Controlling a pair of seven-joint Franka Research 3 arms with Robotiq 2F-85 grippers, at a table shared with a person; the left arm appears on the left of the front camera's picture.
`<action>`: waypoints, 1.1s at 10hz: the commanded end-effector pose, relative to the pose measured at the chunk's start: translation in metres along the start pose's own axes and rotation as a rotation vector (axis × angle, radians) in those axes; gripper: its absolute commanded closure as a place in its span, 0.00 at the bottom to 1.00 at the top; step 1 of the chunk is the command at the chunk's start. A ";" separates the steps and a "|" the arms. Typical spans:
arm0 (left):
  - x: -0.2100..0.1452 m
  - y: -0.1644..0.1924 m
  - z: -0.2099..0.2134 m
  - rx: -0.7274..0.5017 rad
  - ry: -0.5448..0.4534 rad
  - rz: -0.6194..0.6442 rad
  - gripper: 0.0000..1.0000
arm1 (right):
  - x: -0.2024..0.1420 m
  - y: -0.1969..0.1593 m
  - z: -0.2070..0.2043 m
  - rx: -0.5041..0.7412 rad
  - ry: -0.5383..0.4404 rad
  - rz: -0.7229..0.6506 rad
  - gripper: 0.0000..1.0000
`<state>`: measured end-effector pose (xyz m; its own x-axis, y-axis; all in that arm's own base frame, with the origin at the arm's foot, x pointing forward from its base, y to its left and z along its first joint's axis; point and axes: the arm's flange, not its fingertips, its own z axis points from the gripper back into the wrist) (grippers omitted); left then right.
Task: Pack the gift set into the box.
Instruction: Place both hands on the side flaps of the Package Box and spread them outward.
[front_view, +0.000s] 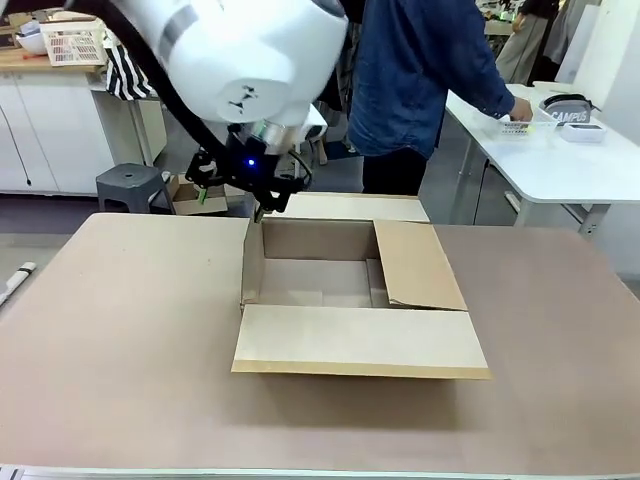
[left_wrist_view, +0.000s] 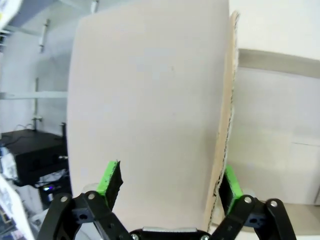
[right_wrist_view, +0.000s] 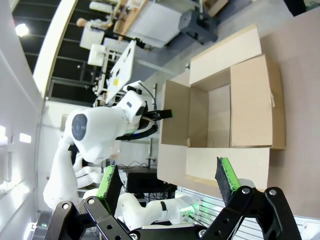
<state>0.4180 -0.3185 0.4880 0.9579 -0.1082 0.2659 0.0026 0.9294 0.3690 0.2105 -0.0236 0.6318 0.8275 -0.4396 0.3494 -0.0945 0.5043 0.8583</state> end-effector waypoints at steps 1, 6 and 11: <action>-0.002 0.040 -0.011 -0.109 0.036 -0.018 0.00 | 0.003 0.003 -0.003 0.026 -0.002 0.019 0.00; 0.006 0.095 -0.056 -0.416 0.181 -0.107 0.00 | 0.003 0.003 -0.003 0.026 -0.002 0.019 0.00; -0.008 0.148 -0.106 -0.772 0.248 -0.078 0.00 | 0.003 0.003 -0.003 0.026 -0.002 0.019 0.00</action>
<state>0.4522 -0.1548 0.4494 0.9839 -0.1771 0.0247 0.1762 0.9365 -0.3032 0.2107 -0.0236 0.6317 0.8274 -0.4399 0.3492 -0.0943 0.5041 0.8585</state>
